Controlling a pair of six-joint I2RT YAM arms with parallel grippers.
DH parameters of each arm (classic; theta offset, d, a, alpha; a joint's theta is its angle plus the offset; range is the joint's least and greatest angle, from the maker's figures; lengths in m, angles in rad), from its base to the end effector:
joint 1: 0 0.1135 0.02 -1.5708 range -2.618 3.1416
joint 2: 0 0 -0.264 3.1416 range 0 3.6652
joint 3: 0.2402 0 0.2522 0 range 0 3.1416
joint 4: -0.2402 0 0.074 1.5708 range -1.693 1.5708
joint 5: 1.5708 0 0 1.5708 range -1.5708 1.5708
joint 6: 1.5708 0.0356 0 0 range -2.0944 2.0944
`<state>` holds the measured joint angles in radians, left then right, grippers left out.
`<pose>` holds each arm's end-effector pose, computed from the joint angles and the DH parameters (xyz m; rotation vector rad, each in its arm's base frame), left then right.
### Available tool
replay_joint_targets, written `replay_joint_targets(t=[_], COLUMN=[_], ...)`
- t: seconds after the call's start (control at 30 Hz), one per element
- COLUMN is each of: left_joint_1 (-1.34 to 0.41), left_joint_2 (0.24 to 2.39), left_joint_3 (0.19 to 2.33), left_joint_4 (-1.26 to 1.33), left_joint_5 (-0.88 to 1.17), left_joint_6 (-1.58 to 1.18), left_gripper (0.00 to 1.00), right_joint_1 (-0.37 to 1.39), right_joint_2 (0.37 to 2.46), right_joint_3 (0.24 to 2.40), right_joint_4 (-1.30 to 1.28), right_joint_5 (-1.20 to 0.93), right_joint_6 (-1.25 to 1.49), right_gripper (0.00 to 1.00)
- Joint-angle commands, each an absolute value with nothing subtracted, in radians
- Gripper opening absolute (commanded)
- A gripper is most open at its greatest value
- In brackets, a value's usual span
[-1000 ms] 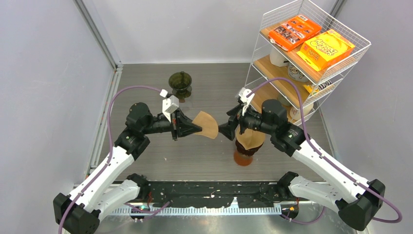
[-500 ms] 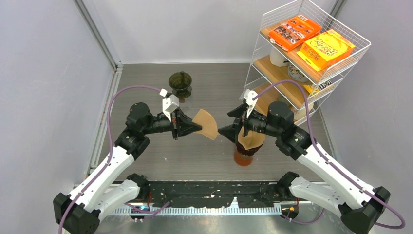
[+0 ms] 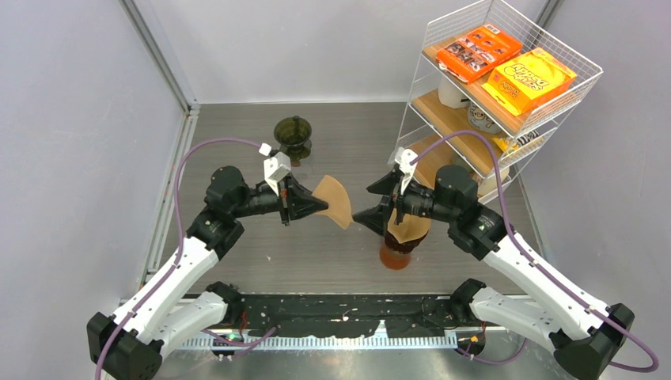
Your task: Place the coffee filter in the dripper
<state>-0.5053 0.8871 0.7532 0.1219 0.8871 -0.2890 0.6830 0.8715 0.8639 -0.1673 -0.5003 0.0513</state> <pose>0.1621 -0.1212 0.3438 0.9059 1.4872 -1.2931 0.1437 0.1389 0.3554 -0.9181 1.5779 0.9632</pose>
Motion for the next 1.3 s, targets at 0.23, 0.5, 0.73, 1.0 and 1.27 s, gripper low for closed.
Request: replay_joint_targets(t=[0.23, 0.5, 0.73, 1.0, 1.27], left_joint_1=[-0.501, -0.502, -0.502, -0.502, -0.502], left_joint_2=[0.889, 0.900, 0.901, 0.895, 0.906], left_joint_3=[0.786, 0.786, 0.777, 0.764, 0.770], left_joint_4=[0.158, 0.162, 0.194, 0.234, 0.239], left_joint_5=[0.858, 0.904, 0.962, 0.976, 0.966], left_joint_6=[-0.300, -0.294, -0.304, -0.319, -0.338], left_gripper=[0.00, 0.00, 0.00, 0.00, 0.00], right_joint_1=[0.680, 0.679, 0.679, 0.679, 0.679], right_joint_2=[0.892, 0.902, 0.972, 0.977, 0.942], right_joint_3=[0.879, 0.900, 0.933, 0.928, 0.896], right_joint_4=[-0.162, -0.179, -0.147, -0.104, -0.032], right_joint_5=[-0.535, -0.466, -0.418, -0.399, -0.338], right_joint_6=[0.068, 0.097, 0.141, 0.154, 0.224], right_gripper=[0.95, 0.95, 0.96, 0.95, 0.95])
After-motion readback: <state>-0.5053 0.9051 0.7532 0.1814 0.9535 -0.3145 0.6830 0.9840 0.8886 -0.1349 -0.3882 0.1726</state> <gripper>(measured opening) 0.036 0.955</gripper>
